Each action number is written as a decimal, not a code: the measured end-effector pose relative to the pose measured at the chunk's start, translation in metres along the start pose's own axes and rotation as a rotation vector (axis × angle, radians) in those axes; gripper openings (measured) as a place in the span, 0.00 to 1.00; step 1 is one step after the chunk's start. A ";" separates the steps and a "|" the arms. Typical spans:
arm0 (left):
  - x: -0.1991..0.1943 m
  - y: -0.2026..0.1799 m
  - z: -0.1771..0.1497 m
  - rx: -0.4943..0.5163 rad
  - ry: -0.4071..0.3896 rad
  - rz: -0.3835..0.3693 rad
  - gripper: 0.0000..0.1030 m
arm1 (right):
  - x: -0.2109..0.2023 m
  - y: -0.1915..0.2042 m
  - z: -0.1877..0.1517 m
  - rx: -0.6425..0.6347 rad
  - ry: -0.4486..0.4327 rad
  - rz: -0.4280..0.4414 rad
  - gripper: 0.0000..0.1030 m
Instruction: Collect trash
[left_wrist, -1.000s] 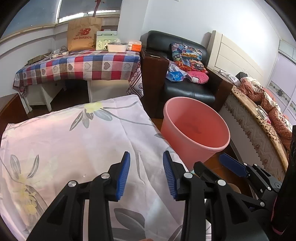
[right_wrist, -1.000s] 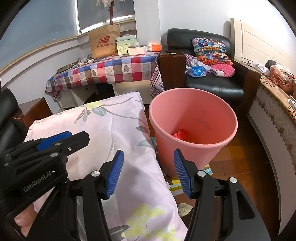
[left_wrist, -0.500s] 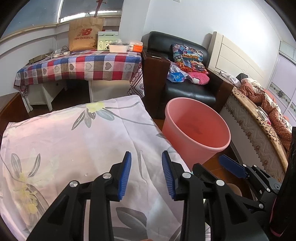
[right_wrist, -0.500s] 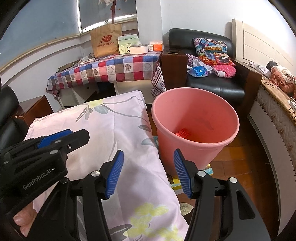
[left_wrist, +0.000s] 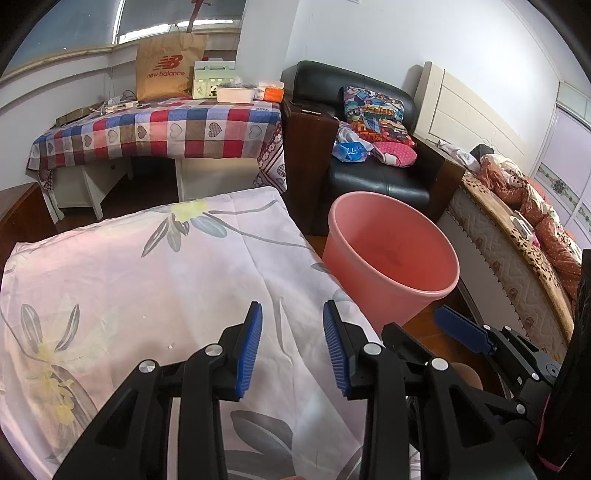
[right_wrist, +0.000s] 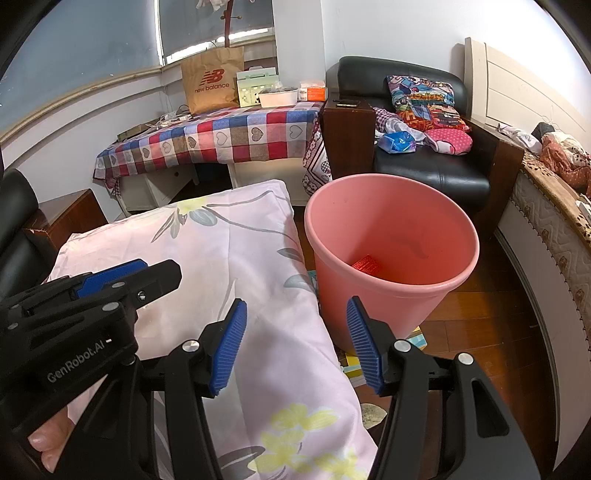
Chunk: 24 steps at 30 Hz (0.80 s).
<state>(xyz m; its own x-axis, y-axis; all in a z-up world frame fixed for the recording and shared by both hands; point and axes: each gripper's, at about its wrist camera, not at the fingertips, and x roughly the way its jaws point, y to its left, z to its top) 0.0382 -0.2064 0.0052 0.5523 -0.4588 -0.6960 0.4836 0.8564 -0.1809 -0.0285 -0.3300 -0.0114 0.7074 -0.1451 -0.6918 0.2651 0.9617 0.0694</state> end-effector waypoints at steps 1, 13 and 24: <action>0.000 0.000 0.000 -0.001 0.001 -0.001 0.33 | 0.000 0.000 0.000 0.000 0.001 0.000 0.55; 0.001 0.001 -0.002 -0.004 0.002 0.000 0.33 | 0.001 0.003 -0.001 -0.003 0.003 0.002 0.55; 0.003 0.001 -0.004 -0.003 0.012 0.001 0.33 | 0.002 0.004 -0.001 -0.005 0.006 0.002 0.55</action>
<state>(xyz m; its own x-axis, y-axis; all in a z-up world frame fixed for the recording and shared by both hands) 0.0375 -0.2061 0.0001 0.5446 -0.4556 -0.7042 0.4813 0.8574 -0.1824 -0.0266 -0.3263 -0.0136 0.7040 -0.1422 -0.6958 0.2610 0.9630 0.0673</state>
